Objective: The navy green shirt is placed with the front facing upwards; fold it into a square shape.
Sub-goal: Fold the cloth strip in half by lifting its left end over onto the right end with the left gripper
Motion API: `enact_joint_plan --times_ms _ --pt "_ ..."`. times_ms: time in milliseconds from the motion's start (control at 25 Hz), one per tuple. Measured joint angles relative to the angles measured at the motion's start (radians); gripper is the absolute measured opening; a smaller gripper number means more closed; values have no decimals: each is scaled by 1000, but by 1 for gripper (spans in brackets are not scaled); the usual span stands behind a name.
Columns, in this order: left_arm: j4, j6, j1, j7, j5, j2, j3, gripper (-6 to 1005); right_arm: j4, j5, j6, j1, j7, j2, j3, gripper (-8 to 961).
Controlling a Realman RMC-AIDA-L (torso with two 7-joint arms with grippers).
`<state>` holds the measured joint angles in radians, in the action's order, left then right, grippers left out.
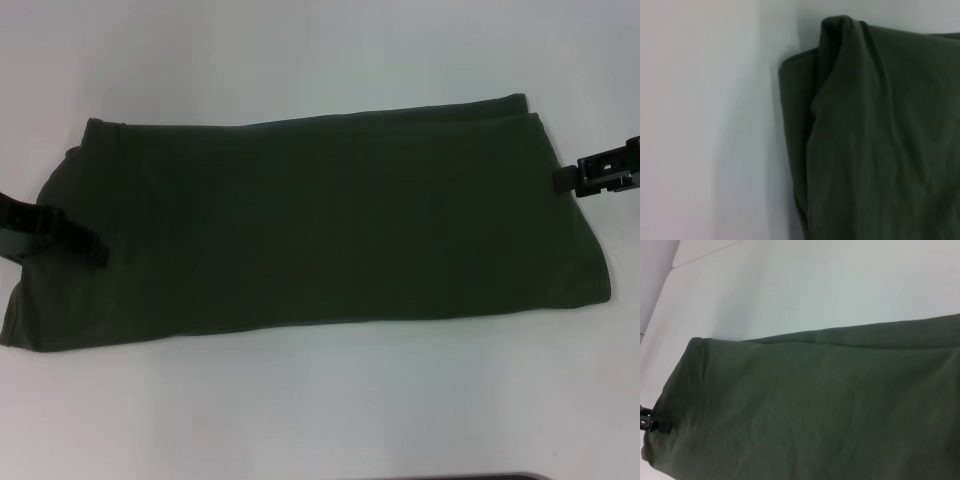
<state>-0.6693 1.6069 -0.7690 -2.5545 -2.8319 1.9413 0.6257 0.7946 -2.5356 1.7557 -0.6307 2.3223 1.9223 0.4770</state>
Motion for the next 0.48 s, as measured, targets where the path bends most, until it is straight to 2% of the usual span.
enact_joint_plan --times_ms 400,480 --pt "-12 21 -4 25 -2 0 3 509 0 0 0 2 0 1 -3 570" --pt "-12 20 -4 25 -2 -1 3 424 0 0 1 2 0 1 -3 569"
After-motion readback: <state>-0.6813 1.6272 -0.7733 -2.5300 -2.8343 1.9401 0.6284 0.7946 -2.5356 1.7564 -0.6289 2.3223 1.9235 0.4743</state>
